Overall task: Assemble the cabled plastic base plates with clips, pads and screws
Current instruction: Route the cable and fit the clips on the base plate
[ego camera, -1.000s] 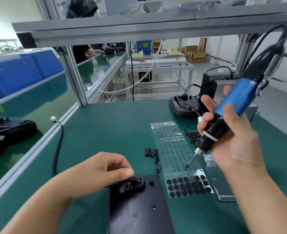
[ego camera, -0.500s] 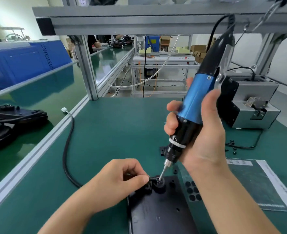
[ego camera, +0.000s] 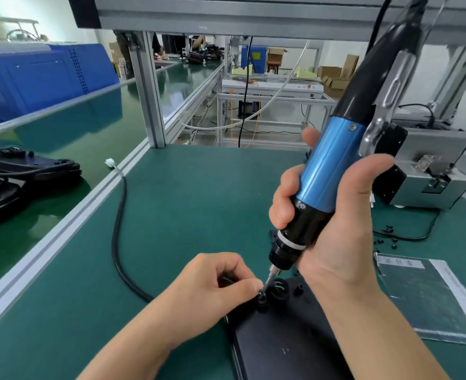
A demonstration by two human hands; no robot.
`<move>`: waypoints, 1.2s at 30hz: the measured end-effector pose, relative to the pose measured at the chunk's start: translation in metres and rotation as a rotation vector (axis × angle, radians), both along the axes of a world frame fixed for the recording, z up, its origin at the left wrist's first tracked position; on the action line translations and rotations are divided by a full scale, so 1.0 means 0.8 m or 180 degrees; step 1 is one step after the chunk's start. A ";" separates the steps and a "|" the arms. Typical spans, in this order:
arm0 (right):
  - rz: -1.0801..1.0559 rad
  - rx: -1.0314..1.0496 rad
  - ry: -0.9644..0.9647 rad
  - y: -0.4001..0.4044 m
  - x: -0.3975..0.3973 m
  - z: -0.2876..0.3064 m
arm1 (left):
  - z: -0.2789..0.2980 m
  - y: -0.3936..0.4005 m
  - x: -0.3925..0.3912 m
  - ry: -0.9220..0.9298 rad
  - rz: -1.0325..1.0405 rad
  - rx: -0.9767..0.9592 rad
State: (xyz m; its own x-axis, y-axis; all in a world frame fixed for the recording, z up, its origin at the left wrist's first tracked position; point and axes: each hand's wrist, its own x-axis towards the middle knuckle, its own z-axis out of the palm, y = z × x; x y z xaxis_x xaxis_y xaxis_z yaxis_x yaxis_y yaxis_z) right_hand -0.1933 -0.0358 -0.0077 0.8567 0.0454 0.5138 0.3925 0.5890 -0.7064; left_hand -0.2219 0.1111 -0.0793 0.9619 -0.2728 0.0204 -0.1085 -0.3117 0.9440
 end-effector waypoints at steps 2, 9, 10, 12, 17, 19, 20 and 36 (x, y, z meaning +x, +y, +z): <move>0.0014 -0.0028 -0.0020 -0.001 -0.001 0.000 | -0.002 -0.002 0.000 0.0039 0.0034 -0.0064; 0.0033 -0.0223 -0.0326 -0.001 -0.008 0.006 | -0.001 -0.005 0.001 0.0213 0.0115 -0.0071; 0.0063 -0.0250 -0.0383 0.000 -0.009 0.006 | 0.000 -0.005 0.001 0.0229 0.0122 -0.0060; 0.0117 -0.0319 -0.0473 0.001 -0.011 0.006 | 0.001 -0.006 0.002 0.0256 0.0135 -0.0073; 0.0225 -0.0470 -0.0556 0.004 -0.012 0.001 | 0.004 -0.007 -0.001 0.0282 0.0191 -0.0110; 0.0314 -0.0518 -0.0572 0.005 -0.010 0.000 | 0.004 -0.008 -0.002 0.0252 0.0192 -0.0082; 0.0366 -0.0548 -0.0596 0.005 -0.010 -0.001 | 0.005 -0.008 -0.002 0.0233 0.0186 -0.0067; 0.0883 -0.0417 -0.0364 0.006 -0.001 -0.004 | 0.000 -0.006 -0.004 0.0078 0.0129 0.0001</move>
